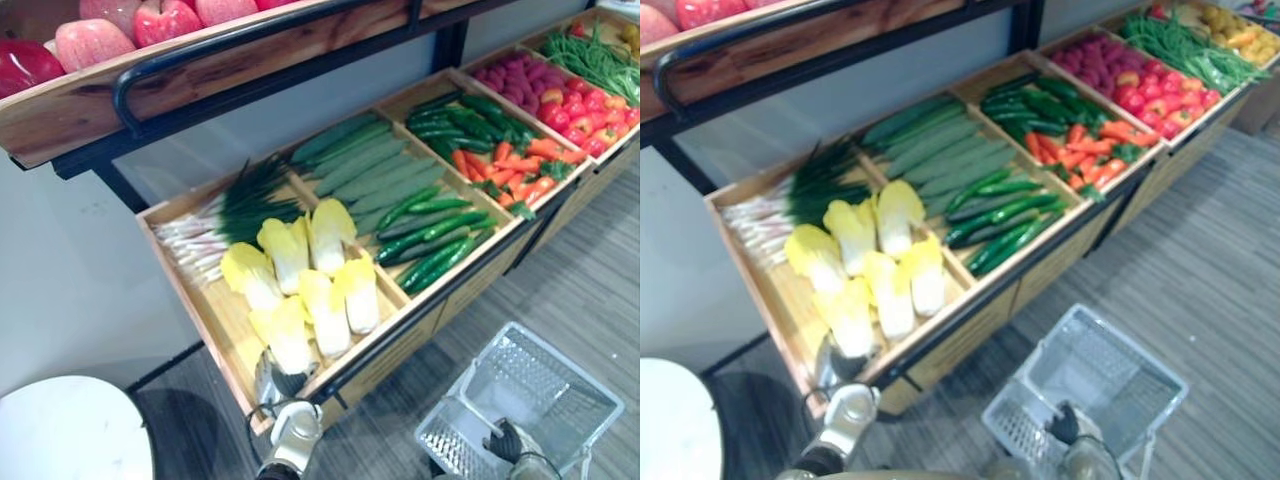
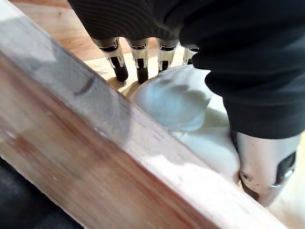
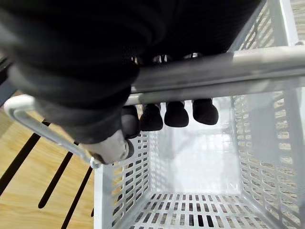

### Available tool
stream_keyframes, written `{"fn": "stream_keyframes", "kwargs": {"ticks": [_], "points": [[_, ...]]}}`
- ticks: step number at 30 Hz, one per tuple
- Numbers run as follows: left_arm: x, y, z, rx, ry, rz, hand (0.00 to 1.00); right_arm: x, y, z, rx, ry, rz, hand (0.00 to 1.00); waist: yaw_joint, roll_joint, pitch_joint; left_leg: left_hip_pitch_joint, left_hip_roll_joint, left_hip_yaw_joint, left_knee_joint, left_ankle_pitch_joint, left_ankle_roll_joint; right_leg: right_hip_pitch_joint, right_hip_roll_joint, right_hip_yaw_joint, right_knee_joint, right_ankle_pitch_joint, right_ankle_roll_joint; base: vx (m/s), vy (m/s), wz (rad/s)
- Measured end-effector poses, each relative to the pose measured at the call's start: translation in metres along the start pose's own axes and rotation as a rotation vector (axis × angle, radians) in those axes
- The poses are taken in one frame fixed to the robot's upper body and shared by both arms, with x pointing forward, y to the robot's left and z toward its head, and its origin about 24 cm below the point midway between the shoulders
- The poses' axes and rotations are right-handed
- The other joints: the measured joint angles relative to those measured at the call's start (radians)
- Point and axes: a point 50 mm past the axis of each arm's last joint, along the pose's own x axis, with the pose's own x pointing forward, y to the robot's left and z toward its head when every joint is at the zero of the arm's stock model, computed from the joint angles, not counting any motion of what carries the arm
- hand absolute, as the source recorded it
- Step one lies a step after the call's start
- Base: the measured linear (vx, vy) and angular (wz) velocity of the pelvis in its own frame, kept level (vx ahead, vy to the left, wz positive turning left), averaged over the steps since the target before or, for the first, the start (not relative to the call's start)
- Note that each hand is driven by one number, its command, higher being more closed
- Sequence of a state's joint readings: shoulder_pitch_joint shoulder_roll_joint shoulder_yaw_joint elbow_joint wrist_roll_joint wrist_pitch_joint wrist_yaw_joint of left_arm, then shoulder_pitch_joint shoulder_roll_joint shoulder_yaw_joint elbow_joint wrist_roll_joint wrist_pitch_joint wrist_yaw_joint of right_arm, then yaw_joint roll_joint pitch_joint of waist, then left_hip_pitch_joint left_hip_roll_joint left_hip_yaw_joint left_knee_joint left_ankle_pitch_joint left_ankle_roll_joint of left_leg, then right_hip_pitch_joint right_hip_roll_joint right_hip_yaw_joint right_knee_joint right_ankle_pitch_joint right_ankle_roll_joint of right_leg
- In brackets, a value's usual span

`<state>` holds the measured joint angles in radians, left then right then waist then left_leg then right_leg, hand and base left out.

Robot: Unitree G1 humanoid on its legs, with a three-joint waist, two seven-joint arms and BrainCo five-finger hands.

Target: Pick vegetable in the basket

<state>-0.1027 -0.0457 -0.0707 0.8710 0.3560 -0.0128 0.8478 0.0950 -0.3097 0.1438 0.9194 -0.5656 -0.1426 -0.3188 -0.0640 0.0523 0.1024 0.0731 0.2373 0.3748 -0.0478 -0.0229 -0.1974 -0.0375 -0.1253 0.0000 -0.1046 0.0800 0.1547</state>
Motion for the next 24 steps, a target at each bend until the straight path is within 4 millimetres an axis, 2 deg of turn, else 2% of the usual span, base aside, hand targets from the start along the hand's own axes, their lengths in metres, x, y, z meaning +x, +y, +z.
{"fn": "stream_keyframes", "kwargs": {"ticks": [5, 8, 13, 14, 24], "points": [[0.001, 0.003, -0.003, 0.009, 0.016, 0.045, 0.00, 0.004, -0.009, 0.005, -0.013, -0.054, -0.013, 1.00, -0.005, 0.004, 0.005, -0.010, -0.001, 0.030, 0.000, -0.003, -0.006, -0.038, 0.002, 0.032, 0.003, 0.001, -0.003, 0.00, 0.001, -0.19], [0.006, 0.007, 0.003, -0.010, 0.020, 0.110, 0.00, 0.005, -0.014, 0.011, -0.028, -0.102, -0.025, 1.00, -0.013, 0.005, 0.021, -0.048, 0.000, 0.028, 0.003, -0.015, -0.014, -0.082, 0.010, 0.043, 0.001, 0.001, -0.003, -0.02, -0.009, -0.16], [0.012, 0.013, 0.002, -0.032, 0.053, 0.169, 0.00, 0.005, -0.020, 0.009, -0.041, -0.118, -0.032, 1.00, -0.013, 0.014, 0.032, -0.070, 0.019, 0.026, 0.016, -0.023, -0.026, -0.112, 0.030, 0.043, 0.000, 0.001, -0.003, 0.00, -0.021, -0.21], [0.013, 0.015, 0.002, -0.036, 0.060, 0.180, 1.00, 0.005, -0.020, 0.009, -0.042, -0.119, -0.032, 1.00, -0.013, 0.013, 0.034, -0.071, 0.022, 0.026, 0.019, -0.029, -0.034, -0.115, 0.033, 0.043, 0.001, 0.001, -0.003, 0.01, -0.024, -0.19], [0.014, 0.017, 0.003, -0.057, 0.061, 0.202, 1.00, 0.004, -0.020, 0.007, -0.078, -0.134, -0.016, 1.00, -0.013, 0.014, 0.056, -0.071, 0.028, 0.022, 0.024, -0.036, -0.033, -0.114, 0.042, 0.041, -0.001, 0.001, -0.003, 0.00, -0.006, -0.04]]}}
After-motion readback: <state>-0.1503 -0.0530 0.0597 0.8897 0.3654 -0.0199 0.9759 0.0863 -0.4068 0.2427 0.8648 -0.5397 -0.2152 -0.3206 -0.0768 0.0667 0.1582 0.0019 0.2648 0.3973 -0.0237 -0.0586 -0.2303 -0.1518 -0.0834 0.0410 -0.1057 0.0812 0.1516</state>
